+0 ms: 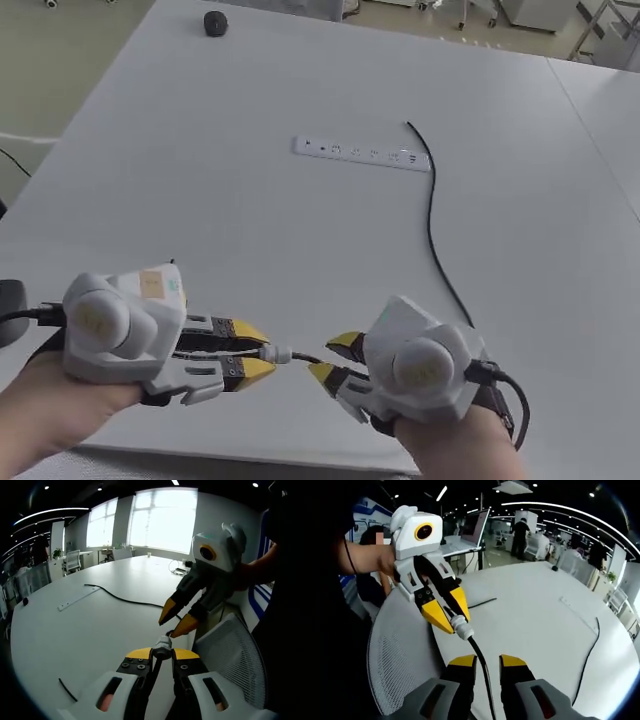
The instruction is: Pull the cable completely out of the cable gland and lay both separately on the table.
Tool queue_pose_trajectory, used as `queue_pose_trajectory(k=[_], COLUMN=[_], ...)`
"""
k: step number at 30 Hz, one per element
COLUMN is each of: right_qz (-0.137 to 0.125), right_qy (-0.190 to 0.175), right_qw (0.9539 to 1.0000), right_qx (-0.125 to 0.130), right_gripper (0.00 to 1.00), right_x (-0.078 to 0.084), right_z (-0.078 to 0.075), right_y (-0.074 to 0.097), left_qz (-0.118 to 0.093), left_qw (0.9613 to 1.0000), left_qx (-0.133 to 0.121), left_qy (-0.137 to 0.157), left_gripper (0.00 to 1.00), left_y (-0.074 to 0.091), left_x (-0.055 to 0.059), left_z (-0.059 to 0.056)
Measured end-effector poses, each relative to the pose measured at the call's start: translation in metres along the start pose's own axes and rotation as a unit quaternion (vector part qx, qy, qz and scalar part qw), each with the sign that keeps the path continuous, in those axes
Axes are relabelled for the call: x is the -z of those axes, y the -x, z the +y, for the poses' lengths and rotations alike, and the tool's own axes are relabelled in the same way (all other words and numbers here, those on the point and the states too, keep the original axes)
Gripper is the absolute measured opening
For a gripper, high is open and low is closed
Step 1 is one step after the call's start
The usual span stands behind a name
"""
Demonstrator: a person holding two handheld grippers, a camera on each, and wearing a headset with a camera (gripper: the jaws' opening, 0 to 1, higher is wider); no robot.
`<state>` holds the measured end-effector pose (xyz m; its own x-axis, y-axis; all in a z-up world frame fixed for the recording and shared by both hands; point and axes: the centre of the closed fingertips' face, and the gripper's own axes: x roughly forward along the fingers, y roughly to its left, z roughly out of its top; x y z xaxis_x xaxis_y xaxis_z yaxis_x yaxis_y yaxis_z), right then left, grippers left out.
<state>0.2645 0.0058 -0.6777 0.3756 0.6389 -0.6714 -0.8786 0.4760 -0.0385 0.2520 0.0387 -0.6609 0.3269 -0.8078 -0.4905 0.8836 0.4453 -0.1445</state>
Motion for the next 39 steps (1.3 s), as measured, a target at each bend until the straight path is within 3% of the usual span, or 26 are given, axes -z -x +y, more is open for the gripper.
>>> queue_pose_trajectory(k=[6,8,9,10,12,15,20,21,25,27,29,37,39], right_qz=[0.007,0.013,0.016,0.019,0.010,0.016,0.013,0.013,0.012,0.011,0.013,0.024,0.032], right_qy=[0.083,0.136,0.178,0.191,0.191,0.227,0.247,0.246,0.210,0.203,0.161,0.118,0.084], right_qw=[0.9965,0.9906,0.9837,0.9812,0.9815,0.9738,0.9689,0.9691,0.9777,0.9791,0.9868,0.9927,0.9959], right_qx=[-0.008,0.009,0.017,0.020,0.006,0.007,-0.005,-0.005,-0.009,-0.009,-0.003,0.001,0.010], right_gripper=[0.13,0.09,0.07,0.07,0.04,0.02,0.00,0.00,0.00,0.00,0.00,0.00,0.00], right_x=[-0.010,-0.012,-0.013,-0.012,-0.013,-0.010,-0.010,-0.010,-0.011,-0.011,-0.011,-0.002,0.004], right_z=[0.013,0.012,0.013,0.014,0.023,0.024,0.028,0.027,0.024,0.023,0.020,0.011,0.005], right_y=[-0.004,-0.004,-0.004,-0.004,-0.004,-0.005,-0.007,-0.008,-0.009,-0.009,-0.008,-0.010,-0.008], left_qz=[0.000,-0.001,-0.003,-0.004,-0.003,-0.002,0.005,0.006,0.004,0.002,0.000,-0.002,-0.003], left_qw=[1.0000,1.0000,1.0000,1.0000,1.0000,1.0000,1.0000,1.0000,1.0000,1.0000,1.0000,1.0000,1.0000], left_qx=[0.003,0.002,0.001,0.001,0.002,0.003,0.006,0.006,0.007,0.008,0.007,0.003,0.001], left_qy=[-0.001,-0.001,-0.002,0.003,0.002,0.002,-0.001,-0.002,-0.003,-0.002,-0.005,-0.008,-0.006], left_gripper=[0.16,0.16,0.16,0.16,0.16,0.16,0.16,0.16,0.16,0.16,0.16,0.15,0.15], left_y=[-0.002,-0.003,-0.003,-0.003,-0.005,-0.004,-0.002,-0.002,-0.002,-0.003,-0.003,-0.004,-0.001], left_x=[-0.002,-0.001,-0.002,-0.001,0.000,0.000,0.002,0.002,0.001,0.000,-0.002,-0.003,-0.002], left_z=[-0.002,-0.002,-0.001,-0.001,-0.003,-0.007,-0.008,-0.007,-0.006,-0.006,-0.006,-0.002,0.000])
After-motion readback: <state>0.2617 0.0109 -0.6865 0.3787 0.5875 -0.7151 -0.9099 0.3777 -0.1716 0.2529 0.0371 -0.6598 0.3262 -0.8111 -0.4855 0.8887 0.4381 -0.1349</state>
